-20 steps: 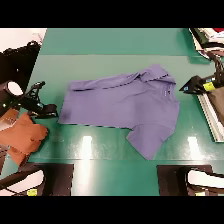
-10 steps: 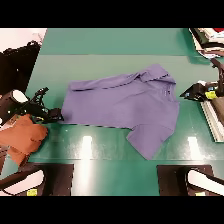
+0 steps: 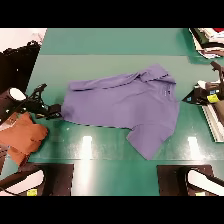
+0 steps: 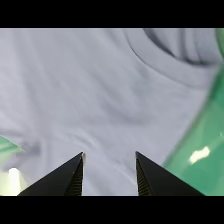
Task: Fold the shirts.
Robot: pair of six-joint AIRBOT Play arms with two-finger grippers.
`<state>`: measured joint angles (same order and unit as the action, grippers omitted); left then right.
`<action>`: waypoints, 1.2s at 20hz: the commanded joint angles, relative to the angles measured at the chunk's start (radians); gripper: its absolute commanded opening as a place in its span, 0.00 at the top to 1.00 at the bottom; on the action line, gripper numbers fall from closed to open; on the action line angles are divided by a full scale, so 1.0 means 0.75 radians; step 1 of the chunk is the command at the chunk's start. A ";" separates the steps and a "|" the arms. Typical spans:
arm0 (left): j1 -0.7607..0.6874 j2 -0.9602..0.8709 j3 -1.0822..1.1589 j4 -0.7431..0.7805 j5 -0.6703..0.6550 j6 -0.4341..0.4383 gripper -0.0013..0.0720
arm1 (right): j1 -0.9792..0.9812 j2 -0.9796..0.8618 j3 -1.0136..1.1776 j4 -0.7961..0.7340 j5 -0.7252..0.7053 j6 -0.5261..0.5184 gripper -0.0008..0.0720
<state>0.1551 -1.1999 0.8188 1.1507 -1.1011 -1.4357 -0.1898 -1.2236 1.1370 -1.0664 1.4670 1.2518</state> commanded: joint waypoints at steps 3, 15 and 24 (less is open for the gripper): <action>-0.001 0.120 0.086 -0.013 -0.044 0.041 0.95 | -0.044 0.067 -0.280 -0.160 0.001 0.035 0.46; -0.001 0.139 0.085 -0.021 -0.009 0.024 0.95 | -0.047 0.098 -0.762 0.087 -0.338 0.016 0.58; -0.001 0.383 0.411 -0.084 -0.011 -0.012 0.95 | 0.131 0.308 -0.226 0.094 -0.359 -0.030 0.96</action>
<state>0.1547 -0.9886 1.0088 1.0996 -1.1114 -1.4391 -0.1143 -1.0679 0.7876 -1.0004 1.2110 1.2343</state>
